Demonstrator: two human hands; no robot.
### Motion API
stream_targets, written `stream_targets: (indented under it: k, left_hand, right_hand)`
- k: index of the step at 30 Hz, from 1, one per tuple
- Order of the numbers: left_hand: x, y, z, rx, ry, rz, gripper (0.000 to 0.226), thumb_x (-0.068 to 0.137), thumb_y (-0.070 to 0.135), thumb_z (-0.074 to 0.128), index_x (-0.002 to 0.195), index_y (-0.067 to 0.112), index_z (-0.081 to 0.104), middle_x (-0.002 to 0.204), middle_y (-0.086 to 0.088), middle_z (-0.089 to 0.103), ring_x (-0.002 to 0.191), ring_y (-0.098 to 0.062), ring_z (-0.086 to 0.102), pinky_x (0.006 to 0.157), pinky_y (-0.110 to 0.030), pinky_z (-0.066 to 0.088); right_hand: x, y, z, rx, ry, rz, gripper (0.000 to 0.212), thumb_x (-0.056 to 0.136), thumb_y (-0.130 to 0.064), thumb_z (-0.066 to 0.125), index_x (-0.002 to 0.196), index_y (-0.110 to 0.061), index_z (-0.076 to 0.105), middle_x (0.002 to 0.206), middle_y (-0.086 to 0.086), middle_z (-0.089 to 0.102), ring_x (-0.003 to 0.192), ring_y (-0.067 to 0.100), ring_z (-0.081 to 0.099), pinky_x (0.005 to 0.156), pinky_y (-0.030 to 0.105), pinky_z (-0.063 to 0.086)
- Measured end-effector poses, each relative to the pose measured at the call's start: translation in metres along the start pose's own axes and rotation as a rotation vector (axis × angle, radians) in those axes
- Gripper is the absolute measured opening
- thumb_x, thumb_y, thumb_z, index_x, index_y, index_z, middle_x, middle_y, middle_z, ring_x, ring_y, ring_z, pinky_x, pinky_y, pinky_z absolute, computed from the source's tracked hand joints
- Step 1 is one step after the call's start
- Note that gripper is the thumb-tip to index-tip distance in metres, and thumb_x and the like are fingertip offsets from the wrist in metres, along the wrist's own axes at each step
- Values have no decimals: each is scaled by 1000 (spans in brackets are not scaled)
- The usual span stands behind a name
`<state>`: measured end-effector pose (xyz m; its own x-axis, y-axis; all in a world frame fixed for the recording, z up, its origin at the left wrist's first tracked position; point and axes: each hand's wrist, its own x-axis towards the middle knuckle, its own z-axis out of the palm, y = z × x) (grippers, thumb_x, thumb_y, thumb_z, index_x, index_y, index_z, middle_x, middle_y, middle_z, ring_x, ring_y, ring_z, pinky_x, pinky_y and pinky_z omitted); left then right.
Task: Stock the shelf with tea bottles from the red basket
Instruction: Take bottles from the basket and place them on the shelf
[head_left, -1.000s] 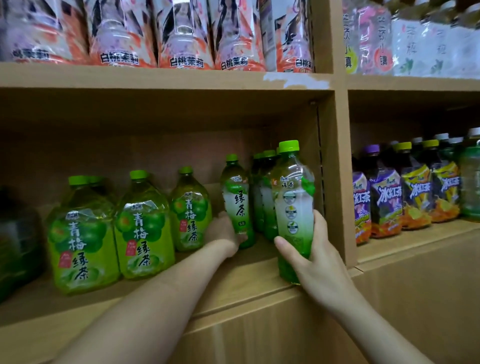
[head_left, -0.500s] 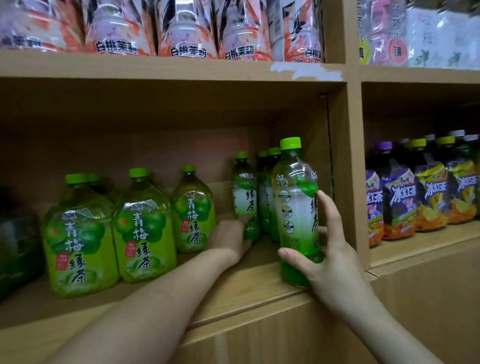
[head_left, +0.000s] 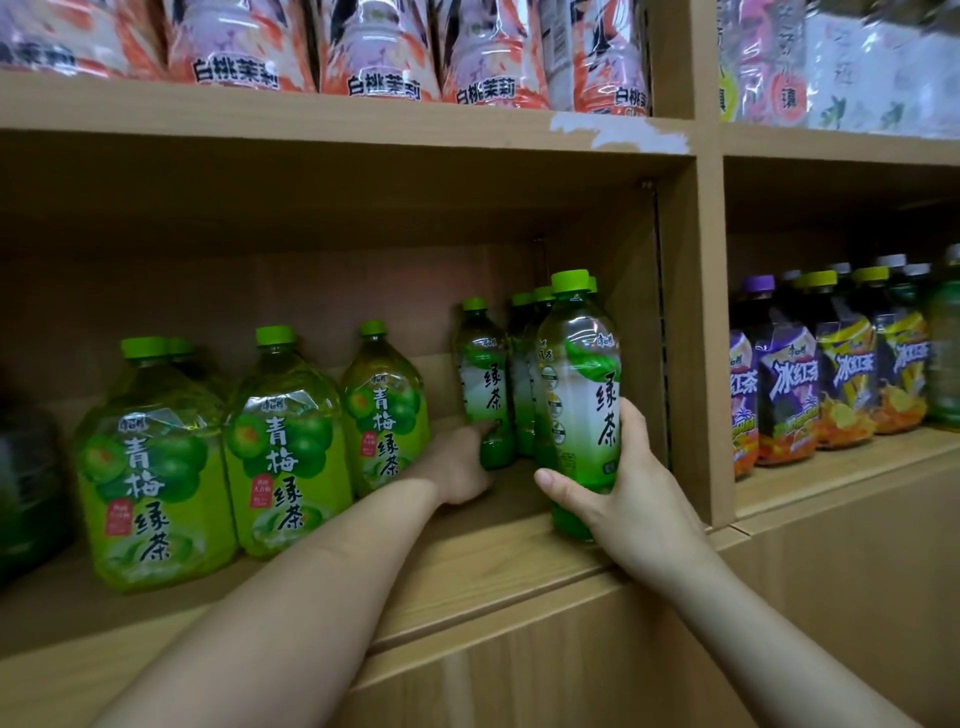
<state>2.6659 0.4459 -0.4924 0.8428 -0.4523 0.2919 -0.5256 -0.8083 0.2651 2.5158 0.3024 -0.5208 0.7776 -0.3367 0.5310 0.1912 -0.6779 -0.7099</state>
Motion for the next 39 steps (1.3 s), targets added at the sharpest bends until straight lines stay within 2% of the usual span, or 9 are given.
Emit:
stream_targets:
  k: [4, 7, 11, 18, 23, 28, 33, 35, 39]
  left_hand:
    - [-18, 23, -28, -363, 70, -25, 62, 84, 2, 61, 139, 24, 44, 139, -5, 52, 102, -20, 62, 84, -30, 55]
    - [-43, 48, -46, -739, 66, 3, 46, 84, 9, 63, 121, 30, 46, 119, -3, 63, 103, -19, 63, 83, -41, 59]
    - [-66, 56, -29, -651, 109, 35, 70, 74, 45, 74, 129, 29, 33, 117, 1, 68, 102, -19, 68, 85, -44, 58]
    - [-56, 44, -19, -501, 250, -62, 64, 84, 39, 70, 135, 20, 37, 122, -3, 65, 107, -24, 64, 91, -41, 54]
    - [-26, 34, -17, -413, 251, -157, 54, 84, 42, 68, 128, 18, 47, 125, -7, 64, 107, -30, 63, 87, -46, 55]
    - [-8, 30, -10, -411, 321, -202, 53, 84, 37, 71, 127, 14, 51, 128, -8, 62, 110, -30, 62, 87, -45, 56]
    - [-6, 30, 1, -401, 420, -185, 80, 74, 26, 81, 139, 18, 34, 129, -9, 63, 116, -29, 61, 95, -40, 50]
    - [-7, 30, 4, -407, 477, -150, 97, 71, 25, 83, 147, 26, 22, 128, -9, 64, 114, -31, 62, 93, -41, 50]
    - [-13, 23, 7, -366, 518, -32, 106, 70, 22, 84, 146, 45, 14, 133, -6, 60, 103, -27, 66, 90, -41, 52]
  right_hand:
    - [-1, 2, -6, 84, -66, -16, 85, 81, -49, 65, 147, -37, 13, 135, -6, 53, 120, 17, 55, 101, 42, 46]
    - [-1, -3, -2, -80, 54, -45, 87, 76, -49, 73, 142, -31, 20, 127, 0, 61, 113, 25, 61, 91, 38, 50]
    - [2, -17, 12, -221, 38, -42, 91, 71, -56, 73, 136, -30, 16, 118, 2, 64, 105, 29, 64, 76, 38, 51]
    - [4, -10, 18, -82, -81, -141, 94, 80, -31, 72, 149, -37, 9, 137, 0, 48, 122, 18, 51, 101, 41, 46]
    - [7, -7, 19, -136, -89, -135, 82, 85, -20, 64, 149, -39, 16, 137, 1, 46, 126, 21, 47, 105, 38, 42]
    - [10, -4, 16, -184, -20, -65, 76, 86, -24, 59, 148, -39, 18, 141, 4, 27, 132, 27, 26, 104, 41, 36]
    - [14, -4, 15, -134, -16, -19, 84, 83, -21, 65, 148, -42, 15, 147, 5, 15, 135, 36, 29, 107, 42, 34]
    - [19, -1, 15, -108, -23, -11, 85, 81, -22, 67, 147, -42, 18, 147, 7, 15, 129, 38, 40, 107, 41, 38]
    - [26, 6, 7, -28, -49, 3, 81, 82, -24, 69, 145, -47, 24, 141, 5, 20, 127, 34, 38, 109, 39, 36]
